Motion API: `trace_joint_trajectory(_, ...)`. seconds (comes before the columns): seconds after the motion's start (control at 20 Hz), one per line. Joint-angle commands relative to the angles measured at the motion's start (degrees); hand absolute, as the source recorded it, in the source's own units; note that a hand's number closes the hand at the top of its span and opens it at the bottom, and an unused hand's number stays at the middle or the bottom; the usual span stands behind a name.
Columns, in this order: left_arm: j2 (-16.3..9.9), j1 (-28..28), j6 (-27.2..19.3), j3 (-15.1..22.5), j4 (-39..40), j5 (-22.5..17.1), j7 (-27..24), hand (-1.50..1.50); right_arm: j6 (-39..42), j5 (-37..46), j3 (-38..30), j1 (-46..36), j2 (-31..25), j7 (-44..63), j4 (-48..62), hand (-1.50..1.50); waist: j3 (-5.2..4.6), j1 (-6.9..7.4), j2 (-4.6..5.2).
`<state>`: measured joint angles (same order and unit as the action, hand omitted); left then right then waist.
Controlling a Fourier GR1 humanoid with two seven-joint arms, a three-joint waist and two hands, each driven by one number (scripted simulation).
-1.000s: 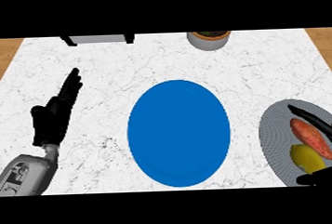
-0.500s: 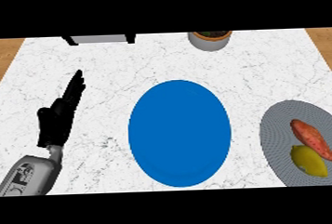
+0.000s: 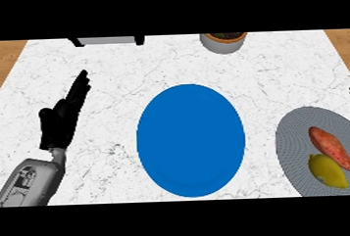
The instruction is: Pick the sweet potato from the placemat and place it in the plate
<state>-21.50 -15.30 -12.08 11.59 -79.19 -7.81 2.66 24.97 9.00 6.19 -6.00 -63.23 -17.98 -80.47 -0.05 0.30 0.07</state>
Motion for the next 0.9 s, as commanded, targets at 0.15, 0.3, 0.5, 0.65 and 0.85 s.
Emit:
trace_joint_trajectory(0.15, 1.7, 3.2, 0.8, -1.7, -2.3, 2.4, 0.5, 0.00, 1.8, 8.6, 1.1, -0.5, 6.3, 0.7, 2.0, -1.50, 0.05, -0.08, -0.09)
trace_joint_trajectory(0.3, 1.1, 1.9, 2.5, -2.3, -5.0, 2.3, 2.6, 0.00, 1.7, 13.5, 3.3, -4.6, 9.6, 0.3, 7.2, -1.50, 0.07, 0.34, -0.03)
trace_joint_trajectory(0.5, 2.0, 0.3, 4.2, -4.4, 0.3, 2.4, 0.9, 0.00, 2.7, 18.8, 5.6, -7.1, 12.4, 2.6, 8.0, -1.50, 0.04, -0.03, 0.01)
trace_joint_trajectory(0.65, 3.4, -0.2, 2.7, -3.3, -4.4, 4.6, 6.7, 0.00, 4.1, 21.3, 4.4, -6.6, 12.5, 1.6, 9.2, -1.50, 0.06, -0.17, -0.11)
trace_joint_trajectory(0.85, 5.3, -2.7, 3.3, -4.7, 2.0, 6.3, 2.4, 0.00, -0.4, 27.3, 5.8, -9.1, 18.1, -3.0, 19.3, -1.50, 0.07, -0.12, 0.03)
